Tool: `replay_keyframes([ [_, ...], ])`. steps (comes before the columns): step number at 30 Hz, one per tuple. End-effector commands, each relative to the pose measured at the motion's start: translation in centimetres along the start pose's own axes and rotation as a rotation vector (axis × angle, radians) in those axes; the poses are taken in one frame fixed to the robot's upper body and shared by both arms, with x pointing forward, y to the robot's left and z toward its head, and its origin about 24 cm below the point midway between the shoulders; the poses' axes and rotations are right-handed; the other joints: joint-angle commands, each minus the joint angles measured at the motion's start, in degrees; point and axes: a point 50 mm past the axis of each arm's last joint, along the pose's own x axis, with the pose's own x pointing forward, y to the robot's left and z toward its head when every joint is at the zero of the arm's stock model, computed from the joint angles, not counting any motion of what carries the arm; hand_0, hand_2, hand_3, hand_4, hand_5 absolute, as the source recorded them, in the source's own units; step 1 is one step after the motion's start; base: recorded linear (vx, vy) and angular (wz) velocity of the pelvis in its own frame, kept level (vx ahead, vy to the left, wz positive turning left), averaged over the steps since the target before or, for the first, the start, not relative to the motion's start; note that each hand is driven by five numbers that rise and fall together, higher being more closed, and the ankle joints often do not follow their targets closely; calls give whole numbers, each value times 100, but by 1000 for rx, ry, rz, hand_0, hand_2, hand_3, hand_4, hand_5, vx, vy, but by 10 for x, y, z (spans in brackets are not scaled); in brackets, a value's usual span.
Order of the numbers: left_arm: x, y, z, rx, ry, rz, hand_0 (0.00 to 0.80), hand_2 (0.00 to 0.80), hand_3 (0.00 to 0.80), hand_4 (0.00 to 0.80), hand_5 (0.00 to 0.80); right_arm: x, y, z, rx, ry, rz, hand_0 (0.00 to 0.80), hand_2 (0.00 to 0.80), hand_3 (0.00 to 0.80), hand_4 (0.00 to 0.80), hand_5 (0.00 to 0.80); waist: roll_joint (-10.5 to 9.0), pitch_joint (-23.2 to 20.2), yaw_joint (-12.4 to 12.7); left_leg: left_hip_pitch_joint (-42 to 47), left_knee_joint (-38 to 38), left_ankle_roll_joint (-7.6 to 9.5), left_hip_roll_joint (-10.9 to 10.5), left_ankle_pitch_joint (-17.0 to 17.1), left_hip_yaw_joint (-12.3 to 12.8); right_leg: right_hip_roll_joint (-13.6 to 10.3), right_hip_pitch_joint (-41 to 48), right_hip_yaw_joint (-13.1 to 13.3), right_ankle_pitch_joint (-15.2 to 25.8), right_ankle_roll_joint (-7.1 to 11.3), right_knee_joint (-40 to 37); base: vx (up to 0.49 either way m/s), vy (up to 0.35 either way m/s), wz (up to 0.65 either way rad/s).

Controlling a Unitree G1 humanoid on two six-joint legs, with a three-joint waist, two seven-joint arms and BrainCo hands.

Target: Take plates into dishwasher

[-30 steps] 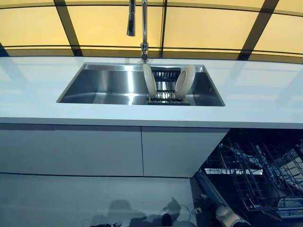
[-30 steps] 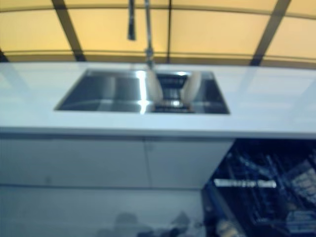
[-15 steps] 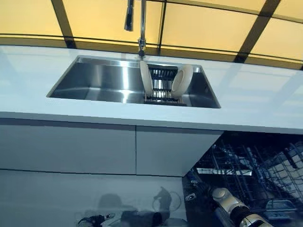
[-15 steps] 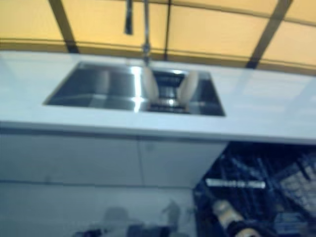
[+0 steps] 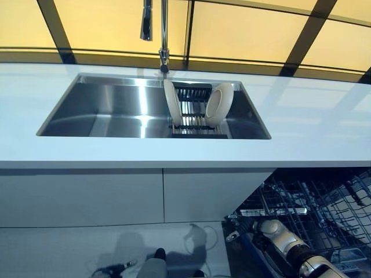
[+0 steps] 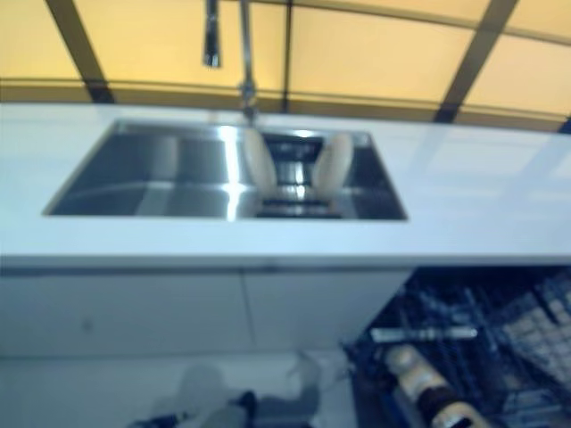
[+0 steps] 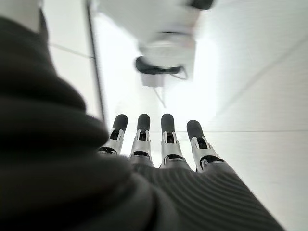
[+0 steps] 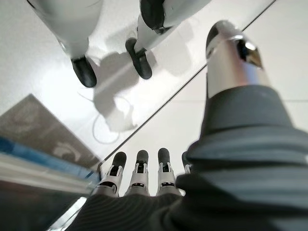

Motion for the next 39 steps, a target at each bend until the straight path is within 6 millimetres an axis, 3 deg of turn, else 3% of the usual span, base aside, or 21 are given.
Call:
replay_keyframes([
  [1, 0, 5, 0, 10, 15, -12, 0, 0, 0, 0, 0, -14, -18, 20, -113, -79, 17, 0, 0, 0, 0, 0, -229, -235, 208, -592, 171, -89, 145, 51, 116, -351, 307, 363, 97, 335, 15, 116, -72, 10],
  [8, -1, 3, -14, -20, 34, -13, 0, 0, 0, 0, 0, -45, -48, 41, -181, -176, -34, 0, 0, 0, 0, 0, -380, -285, 169, -618, 268, -193, 267, -72, 249, -467, 418, 283, 210, 422, -277, 106, -32, 7],
  [10, -1, 5, -10, -40, 8, 1, 0, 0, 0, 0, 0, -57, -59, 54, -185, -219, 3, 0, 0, 0, 0, 0, -396, -290, 180, -633, 428, -150, 248, -213, 272, -630, 435, 266, 204, 521, -251, 87, 60, -13],
  [11, -1, 8, -6, -37, -3, 12, 0, 0, 0, 0, 0, -59, -59, 56, -153, -231, 41, 0, 0, 0, 0, 0, -393, -304, 192, -664, 481, -89, 230, -261, 273, -675, 451, 236, 98, 565, -79, 105, 64, -34],
  [12, -1, 13, -3, -25, -10, 23, 0, 0, 0, 0, 0, -61, -56, 58, -110, -248, 88, 0, 0, 0, 0, 0, -432, -307, 205, -637, 486, 12, 146, -298, 262, -752, 392, 188, 259, 663, 334, 109, 54, -33],
  [14, -3, 22, 1, -7, -16, 38, 0, 0, 0, 0, 0, -62, -53, 63, -69, -285, 123, 0, 0, 0, 0, 0, -337, -286, 124, -405, 327, 128, 101, -314, 232, -790, -318, 267, 973, 815, 1830, 143, 84, -21],
  [16, -4, 28, -3, -13, -9, 51, 0, 0, 0, 0, 0, -67, -56, 69, -39, -324, 132, 0, 0, 0, 0, 0, -175, -167, -34, 40, 115, 106, 141, -317, 164, -743, -1194, 333, 1197, 746, 2425, 199, 31, -19],
  [19, -7, 44, -3, -133, -27, 91, 0, 0, 0, 0, 0, -74, -69, 88, -90, -367, 168, 0, 0, 0, 0, 0, -166, -57, -96, 332, -30, -83, 287, -371, 236, -949, -1363, 13, 1225, 648, 731, 126, -254, 9],
  [20, -8, 50, 7, -164, -47, 101, 0, 0, 0, 0, 0, -75, -70, 96, -129, -378, 193, 0, 0, 0, 0, 0, -204, 22, -141, 308, 6, -111, 362, -446, 321, -893, -1482, 103, 1390, 682, 576, -4, -357, -17],
  [22, -9, 53, 14, -188, -55, 119, 0, 0, 0, 0, 0, -81, -72, 97, -113, -392, 226, 0, 0, 0, 0, 0, -242, 33, -168, 271, 87, -174, 557, -451, 401, -829, -1281, 44, 1144, 692, 191, 47, -274, -7],
  [26, -6, 43, 4, -211, -33, 93, 0, 0, 0, 0, 0, -102, -78, 97, -87, -425, 329, 0, 0, 0, 0, 0, -335, -137, -176, 412, -174, -346, 782, -232, 546, -720, -715, -148, 955, 617, -257, 150, -147, 46],
  [29, -5, 39, -8, -219, 1, 98, 0, 0, 0, 0, 0, -123, -90, 113, -6, -575, 388, 0, 0, 0, 0, 0, -369, -300, -177, 486, -281, -445, 825, -203, 602, -707, -462, -258, 952, 585, -545, 158, -43, 20],
  [35, -4, 22, -27, -183, 29, 59, 0, 0, 0, 0, 0, -157, -125, 143, 243, -938, 326, 0, 0, 0, 0, 0, -236, -522, -109, 781, -683, -540, 834, -234, 543, -719, -217, -362, 950, 655, -823, 106, 25, -5],
  [39, -5, 23, -32, -163, 42, 64, 0, 0, 0, 0, 0, -193, -158, 164, 445, -1214, 178, 0, 0, 0, 0, 0, -173, -620, -71, 853, -750, -554, 839, -299, 535, -739, -136, -428, 895, 698, -844, 81, 6, -18],
])
